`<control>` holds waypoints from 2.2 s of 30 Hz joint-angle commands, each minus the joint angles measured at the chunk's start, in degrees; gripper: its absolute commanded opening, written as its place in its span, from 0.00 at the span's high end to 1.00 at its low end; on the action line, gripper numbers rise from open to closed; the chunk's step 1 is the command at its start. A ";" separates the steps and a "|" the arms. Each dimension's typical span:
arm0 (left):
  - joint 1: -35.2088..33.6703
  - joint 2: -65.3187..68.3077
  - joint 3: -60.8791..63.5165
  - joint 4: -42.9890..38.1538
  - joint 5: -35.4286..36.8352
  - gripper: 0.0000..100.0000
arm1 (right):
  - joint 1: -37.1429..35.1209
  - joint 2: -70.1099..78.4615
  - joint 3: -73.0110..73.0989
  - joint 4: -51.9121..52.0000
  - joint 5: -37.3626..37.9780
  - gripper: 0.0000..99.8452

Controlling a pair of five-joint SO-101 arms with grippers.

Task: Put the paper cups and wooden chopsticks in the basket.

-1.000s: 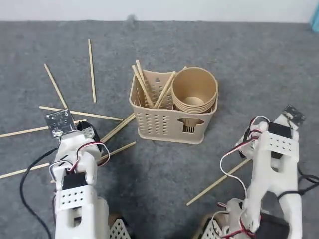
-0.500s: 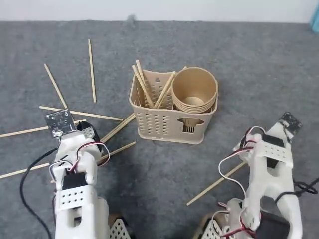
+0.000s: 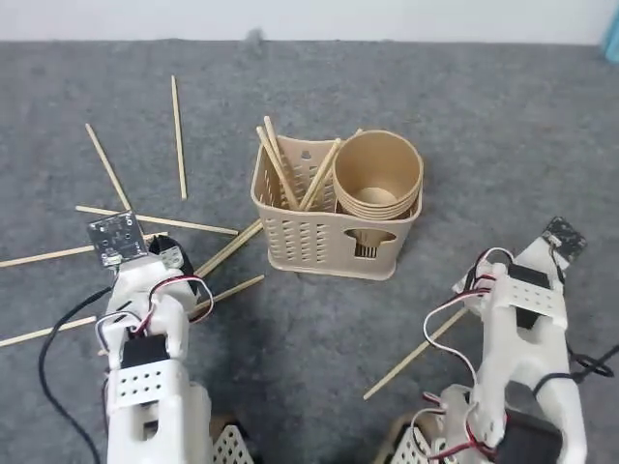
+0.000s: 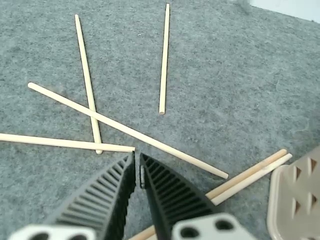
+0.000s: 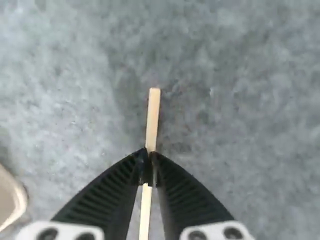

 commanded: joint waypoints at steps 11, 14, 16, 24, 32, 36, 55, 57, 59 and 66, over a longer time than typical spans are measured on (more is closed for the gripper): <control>-0.35 -0.97 -0.31 -1.41 -0.53 0.99 | 8.84 -0.40 -14.07 11.30 4.04 0.99; -0.35 -0.97 -0.31 -1.41 -0.53 0.99 | 9.10 -0.31 -14.07 11.38 4.04 0.99; -0.35 -0.97 -0.31 -1.41 -0.53 0.99 | 9.10 -0.22 -14.07 11.30 4.04 0.99; -0.44 -0.97 -0.31 -1.23 -0.53 0.99 | 7.16 -0.31 -14.33 11.38 3.87 0.84; -0.44 -0.97 -0.22 -1.14 -0.53 0.99 | 9.80 -0.22 -14.07 10.95 3.96 0.91; -0.44 -0.97 -0.22 -1.14 -0.53 0.99 | 10.51 -0.22 -14.07 10.86 3.96 0.97; -0.35 -0.97 -0.31 -1.14 -3.16 0.99 | 10.86 -0.22 -11.25 2.77 3.60 0.86; -0.35 -0.97 -0.31 -1.14 -3.16 0.99 | 10.77 -0.22 -11.16 1.80 3.60 0.86; -0.35 -0.97 -0.31 -1.14 -3.16 0.99 | 10.51 -0.22 -11.16 1.45 3.60 0.86; -0.35 -0.97 -0.31 -1.14 -3.16 0.99 | 4.35 -0.22 -10.99 1.45 2.20 0.86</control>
